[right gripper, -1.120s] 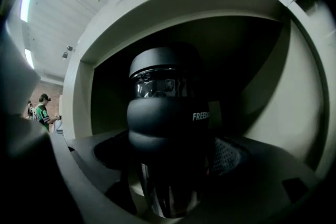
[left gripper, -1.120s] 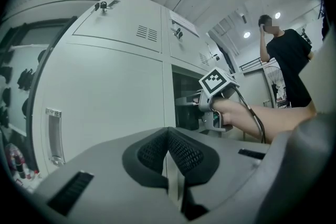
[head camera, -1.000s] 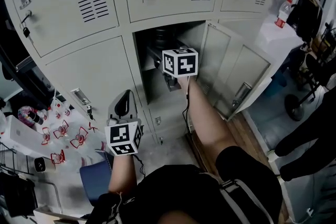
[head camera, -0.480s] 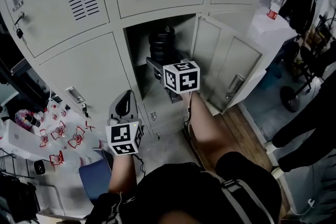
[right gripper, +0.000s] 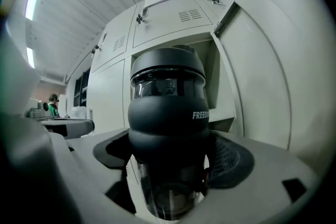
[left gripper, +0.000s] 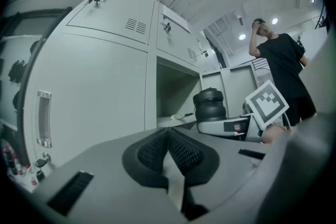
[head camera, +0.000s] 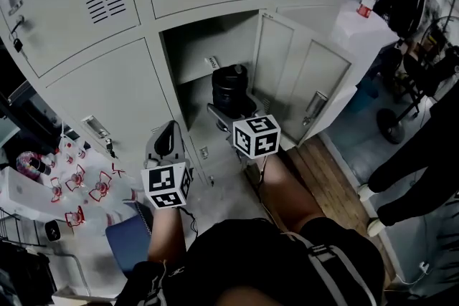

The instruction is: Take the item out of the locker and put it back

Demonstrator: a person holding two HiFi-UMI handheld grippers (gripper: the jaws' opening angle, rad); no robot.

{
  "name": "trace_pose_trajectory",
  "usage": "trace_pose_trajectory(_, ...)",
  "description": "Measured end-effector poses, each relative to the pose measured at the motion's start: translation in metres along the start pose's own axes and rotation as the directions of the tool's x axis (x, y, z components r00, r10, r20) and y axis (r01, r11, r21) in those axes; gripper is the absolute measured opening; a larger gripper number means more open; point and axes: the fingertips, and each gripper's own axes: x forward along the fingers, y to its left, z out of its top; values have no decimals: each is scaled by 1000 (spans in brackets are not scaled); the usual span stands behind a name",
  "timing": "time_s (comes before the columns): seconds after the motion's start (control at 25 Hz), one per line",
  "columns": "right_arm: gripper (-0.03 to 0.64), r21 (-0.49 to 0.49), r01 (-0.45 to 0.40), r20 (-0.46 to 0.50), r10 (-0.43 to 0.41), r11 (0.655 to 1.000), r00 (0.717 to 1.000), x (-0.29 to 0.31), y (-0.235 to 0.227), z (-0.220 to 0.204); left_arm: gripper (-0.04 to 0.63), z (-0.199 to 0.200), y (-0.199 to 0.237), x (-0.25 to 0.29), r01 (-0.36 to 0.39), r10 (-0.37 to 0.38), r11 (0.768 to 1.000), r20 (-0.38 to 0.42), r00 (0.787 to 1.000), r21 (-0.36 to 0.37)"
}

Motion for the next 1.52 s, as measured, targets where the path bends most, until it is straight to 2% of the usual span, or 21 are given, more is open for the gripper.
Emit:
trace_pose_trajectory(0.56, 443, -26, -4, 16, 5, 1000, 1000, -59, 6, -37, 12, 0, -13, 2, 17, -17, 1000, -3, 1000, 7)
trace_pose_trajectory(1.0, 443, -8, 6, -7, -6, 1000, 1000, -70, 6, -44, 12, -4, -20, 4, 35, -35, 999, -8, 999, 2)
trace_pose_trajectory(1.28, 443, -7, -2, 3, 2, 1000, 1000, -62, 7, -39, 12, -6, -18, 5, 30, -30, 1000, -10, 1000, 0)
trace_pose_trajectory(1.52, 443, 21, -22, 41, 21, 1000, 999, -39, 6, -10, 12, -4, -13, 7, 23, -23, 1000, -6, 1000, 5)
